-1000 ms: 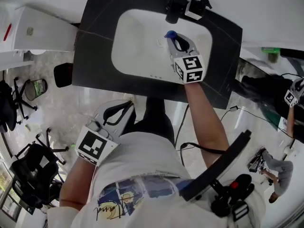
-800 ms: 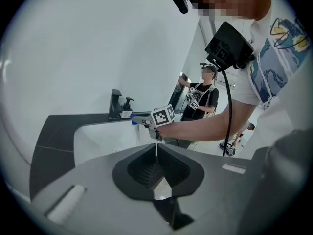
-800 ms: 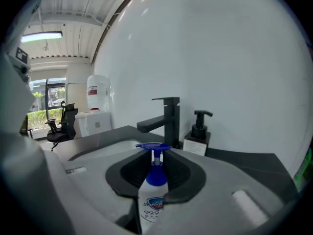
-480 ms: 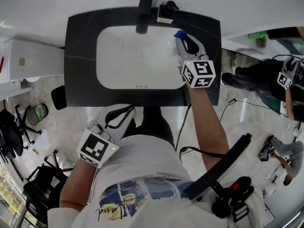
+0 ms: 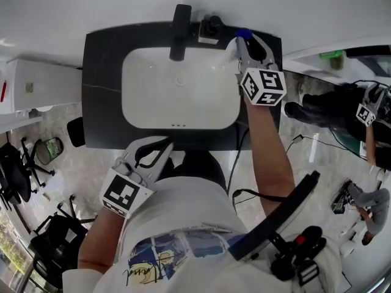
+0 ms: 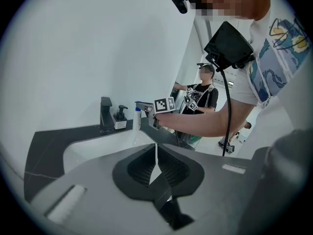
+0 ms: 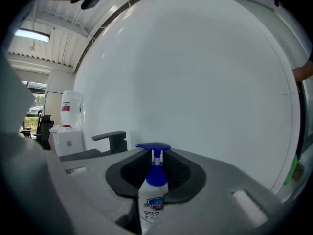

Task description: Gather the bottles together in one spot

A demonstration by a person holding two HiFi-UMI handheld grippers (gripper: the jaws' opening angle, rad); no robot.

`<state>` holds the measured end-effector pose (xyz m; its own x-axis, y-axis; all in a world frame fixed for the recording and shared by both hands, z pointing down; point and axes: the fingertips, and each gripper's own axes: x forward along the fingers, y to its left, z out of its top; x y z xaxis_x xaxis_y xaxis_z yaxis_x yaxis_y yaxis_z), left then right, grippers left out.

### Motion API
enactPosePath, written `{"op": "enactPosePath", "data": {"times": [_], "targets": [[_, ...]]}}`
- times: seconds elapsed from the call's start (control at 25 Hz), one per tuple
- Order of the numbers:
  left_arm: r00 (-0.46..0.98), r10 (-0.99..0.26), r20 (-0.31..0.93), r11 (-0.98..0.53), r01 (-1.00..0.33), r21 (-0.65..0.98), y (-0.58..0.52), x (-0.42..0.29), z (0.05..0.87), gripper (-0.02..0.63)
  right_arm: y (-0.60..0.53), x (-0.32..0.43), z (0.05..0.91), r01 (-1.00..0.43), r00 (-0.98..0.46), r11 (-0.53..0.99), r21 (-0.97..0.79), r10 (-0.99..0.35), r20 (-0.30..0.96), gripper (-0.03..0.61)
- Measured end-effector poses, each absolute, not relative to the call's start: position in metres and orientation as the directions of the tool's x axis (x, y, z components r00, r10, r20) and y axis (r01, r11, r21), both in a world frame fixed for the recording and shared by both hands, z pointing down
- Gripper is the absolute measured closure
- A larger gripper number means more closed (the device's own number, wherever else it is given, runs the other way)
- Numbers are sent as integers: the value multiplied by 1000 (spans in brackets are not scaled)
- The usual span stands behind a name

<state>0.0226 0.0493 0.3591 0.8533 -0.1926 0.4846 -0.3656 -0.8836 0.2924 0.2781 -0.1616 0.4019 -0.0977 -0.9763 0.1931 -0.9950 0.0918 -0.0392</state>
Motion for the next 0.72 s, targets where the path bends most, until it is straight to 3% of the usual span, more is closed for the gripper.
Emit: {"op": "enactPosePath", "data": {"times": [0.72], "targets": [[819,-225,528,-845,-434,312,14,44,370,597,-226,319,402,-999,-15,11,-39,-995,95,511]]}}
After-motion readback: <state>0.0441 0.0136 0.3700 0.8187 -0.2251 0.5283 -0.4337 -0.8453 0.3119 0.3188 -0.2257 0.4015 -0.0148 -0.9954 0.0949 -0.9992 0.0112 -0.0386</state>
